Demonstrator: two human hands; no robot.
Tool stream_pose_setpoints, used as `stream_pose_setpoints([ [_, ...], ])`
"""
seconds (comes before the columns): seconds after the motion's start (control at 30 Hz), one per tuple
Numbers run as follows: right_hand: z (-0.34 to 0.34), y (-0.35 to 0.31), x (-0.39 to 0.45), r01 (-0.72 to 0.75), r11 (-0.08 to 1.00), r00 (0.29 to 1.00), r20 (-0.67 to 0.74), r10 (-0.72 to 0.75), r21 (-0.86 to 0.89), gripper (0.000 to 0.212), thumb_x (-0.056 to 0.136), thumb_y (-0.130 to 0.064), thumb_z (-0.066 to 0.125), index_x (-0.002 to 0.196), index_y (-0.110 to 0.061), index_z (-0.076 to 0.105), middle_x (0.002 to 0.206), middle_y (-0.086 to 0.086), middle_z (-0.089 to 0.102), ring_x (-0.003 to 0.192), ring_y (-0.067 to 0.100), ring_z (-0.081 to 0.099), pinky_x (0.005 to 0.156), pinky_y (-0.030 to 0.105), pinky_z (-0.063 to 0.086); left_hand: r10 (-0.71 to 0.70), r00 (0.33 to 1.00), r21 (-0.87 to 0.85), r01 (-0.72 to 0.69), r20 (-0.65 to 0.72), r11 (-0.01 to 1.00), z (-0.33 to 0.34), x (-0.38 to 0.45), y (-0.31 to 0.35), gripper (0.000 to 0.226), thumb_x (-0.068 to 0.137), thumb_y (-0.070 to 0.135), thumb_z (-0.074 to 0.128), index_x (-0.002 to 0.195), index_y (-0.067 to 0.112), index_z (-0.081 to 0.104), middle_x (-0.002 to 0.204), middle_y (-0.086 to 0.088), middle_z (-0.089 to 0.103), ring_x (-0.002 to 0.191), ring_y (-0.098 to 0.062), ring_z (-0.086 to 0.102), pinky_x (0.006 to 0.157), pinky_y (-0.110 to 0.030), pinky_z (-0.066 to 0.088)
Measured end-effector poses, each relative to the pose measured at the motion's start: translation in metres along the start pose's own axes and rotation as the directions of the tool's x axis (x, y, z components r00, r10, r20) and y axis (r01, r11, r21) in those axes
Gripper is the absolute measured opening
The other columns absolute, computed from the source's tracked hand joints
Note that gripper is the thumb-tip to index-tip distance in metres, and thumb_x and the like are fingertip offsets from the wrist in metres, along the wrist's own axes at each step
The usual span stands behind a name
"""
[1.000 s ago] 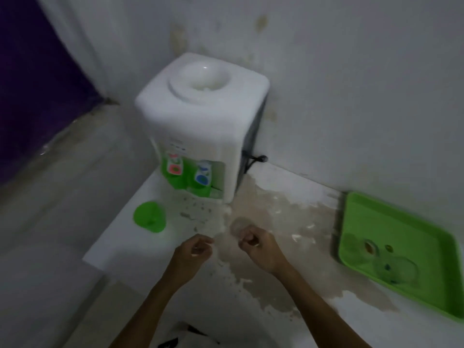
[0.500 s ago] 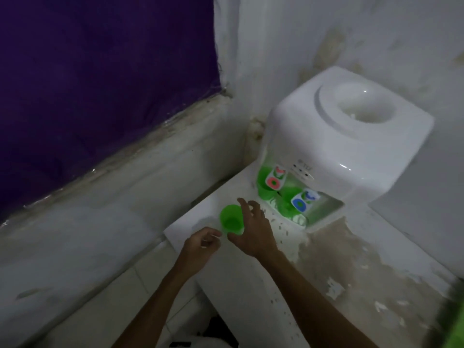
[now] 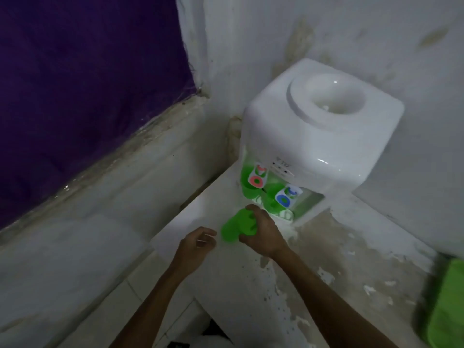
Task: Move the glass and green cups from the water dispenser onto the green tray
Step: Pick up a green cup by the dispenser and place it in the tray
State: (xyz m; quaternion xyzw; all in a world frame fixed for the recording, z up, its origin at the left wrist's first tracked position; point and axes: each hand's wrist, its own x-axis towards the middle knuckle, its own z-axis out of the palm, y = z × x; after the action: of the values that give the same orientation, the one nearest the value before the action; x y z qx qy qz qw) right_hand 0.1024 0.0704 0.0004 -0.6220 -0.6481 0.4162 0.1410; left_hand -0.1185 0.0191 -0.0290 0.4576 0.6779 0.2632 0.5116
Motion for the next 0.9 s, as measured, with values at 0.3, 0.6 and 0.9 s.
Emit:
stream_pose_setpoints([
  [0.3,-0.068,0.048,-0.090,-0.168,0.728,0.967,-0.034,0.254,0.664,0.063,0.070,0.011,0.076,0.126,-0.008,0.054,0.099,0.006,0.062,0.083,0.015,0.066,0.069,0.026,0.058,0.072,0.902,-0.270,0.051,0.426,0.962,0.083,-0.005,0.068,0.068,0.056,0.040,0.084,0.119,0.032,0.061,0.115,0.002,0.067,0.091,-0.010,0.069,0.076,-0.029,0.057],
  [0.6,-0.084,0.109,-0.179,-0.189,0.558,0.904,-0.079,0.420,0.808,0.065,0.067,-0.015,0.066,0.130,-0.026,0.056,0.123,0.003,0.065,0.105,0.023,0.066,0.091,0.043,0.055,0.107,0.850,-0.224,0.013,0.515,0.975,0.171,-0.040,0.096,0.043,0.074,0.013,0.085,0.112,0.026,0.068,0.114,-0.008,0.070,0.100,-0.024,0.070,0.071,-0.032,0.060],
  [0.9,-0.134,0.181,-0.262,-0.081,0.604,0.662,-0.410,0.627,0.793,0.019,0.094,-0.015,0.059,0.111,-0.019,0.066,0.114,0.007,0.065,0.110,0.028,0.062,0.093,0.048,0.052,0.187,0.804,-0.120,-0.145,0.564,0.982,0.268,-0.081,0.130,0.042,0.070,0.010,0.088,0.102,0.026,0.067,0.097,0.002,0.069,0.089,-0.019,0.066,0.065,-0.022,0.057],
])
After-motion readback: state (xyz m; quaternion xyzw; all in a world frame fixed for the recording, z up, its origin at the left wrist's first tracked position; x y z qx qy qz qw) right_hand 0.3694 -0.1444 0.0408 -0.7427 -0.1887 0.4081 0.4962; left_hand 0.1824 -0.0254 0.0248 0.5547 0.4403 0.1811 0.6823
